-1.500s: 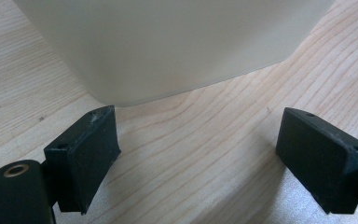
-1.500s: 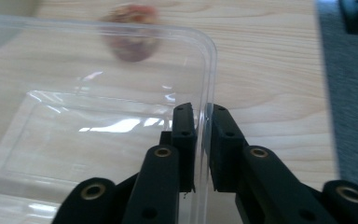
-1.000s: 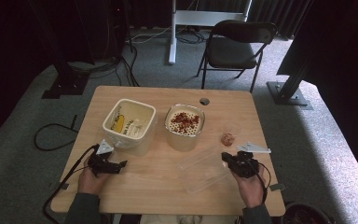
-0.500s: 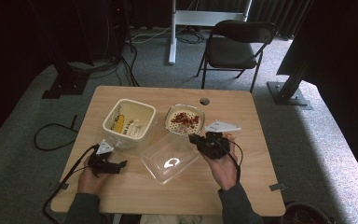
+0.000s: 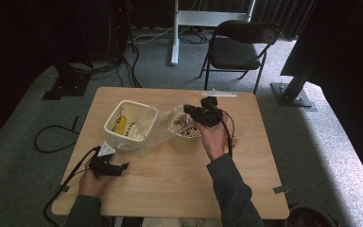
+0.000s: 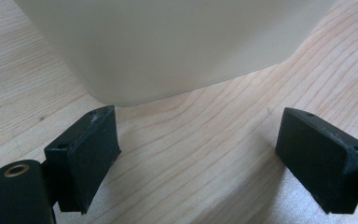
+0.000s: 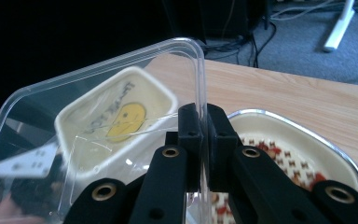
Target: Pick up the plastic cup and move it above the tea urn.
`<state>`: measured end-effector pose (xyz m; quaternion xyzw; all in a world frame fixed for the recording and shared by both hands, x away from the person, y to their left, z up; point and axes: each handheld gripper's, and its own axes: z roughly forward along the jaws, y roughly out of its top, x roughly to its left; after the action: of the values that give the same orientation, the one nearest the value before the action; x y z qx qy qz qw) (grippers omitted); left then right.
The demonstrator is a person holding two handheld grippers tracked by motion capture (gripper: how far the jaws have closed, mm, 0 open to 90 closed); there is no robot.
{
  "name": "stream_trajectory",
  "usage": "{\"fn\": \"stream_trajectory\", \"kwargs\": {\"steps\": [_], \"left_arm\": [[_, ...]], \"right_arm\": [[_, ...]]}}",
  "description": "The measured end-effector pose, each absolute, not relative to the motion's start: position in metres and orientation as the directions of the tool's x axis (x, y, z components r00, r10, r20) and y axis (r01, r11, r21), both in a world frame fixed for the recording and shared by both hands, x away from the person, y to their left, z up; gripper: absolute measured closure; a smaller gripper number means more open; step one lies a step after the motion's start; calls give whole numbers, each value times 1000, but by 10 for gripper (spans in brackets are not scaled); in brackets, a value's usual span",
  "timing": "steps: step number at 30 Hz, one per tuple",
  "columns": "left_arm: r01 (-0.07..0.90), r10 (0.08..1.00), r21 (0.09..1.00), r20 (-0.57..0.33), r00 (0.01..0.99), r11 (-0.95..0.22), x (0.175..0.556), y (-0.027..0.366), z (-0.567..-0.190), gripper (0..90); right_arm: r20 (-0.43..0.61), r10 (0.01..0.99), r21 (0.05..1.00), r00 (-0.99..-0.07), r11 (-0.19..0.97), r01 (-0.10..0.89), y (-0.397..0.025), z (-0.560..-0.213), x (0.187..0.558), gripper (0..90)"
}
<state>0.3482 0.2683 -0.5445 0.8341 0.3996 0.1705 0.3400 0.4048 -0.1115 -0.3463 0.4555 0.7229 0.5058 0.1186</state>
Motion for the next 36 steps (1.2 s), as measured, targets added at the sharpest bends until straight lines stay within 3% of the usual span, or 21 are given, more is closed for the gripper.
{"fn": "stream_trajectory", "kwargs": {"steps": [13,14,15,16,21,30,36], "left_arm": [[551,782,703,11,623,-449,348,268,-545,136],[551,782,703,11,623,-449,348,268,-544,136],[552,782,703,10,624,-449,348,268,-544,136],[551,782,703,13,623,-451,348,268,-544,136],[550,782,703,13,623,-450,348,268,-544,136],[550,782,703,13,623,-450,348,268,-545,136],[550,782,704,12,623,-450,348,268,-545,136]], "right_arm": [[289,816,798,-500,84,597,-51,-343,449,861],[286,819,794,-498,88,602,-46,-344,451,851],[313,817,786,-484,64,616,-40,-344,454,734],[336,806,780,-488,53,624,-38,-344,454,725],[378,753,798,-539,31,602,-37,-344,449,611],[378,735,818,-563,19,574,-50,-344,442,584],[324,727,834,-606,83,545,-57,-355,430,574]]}}
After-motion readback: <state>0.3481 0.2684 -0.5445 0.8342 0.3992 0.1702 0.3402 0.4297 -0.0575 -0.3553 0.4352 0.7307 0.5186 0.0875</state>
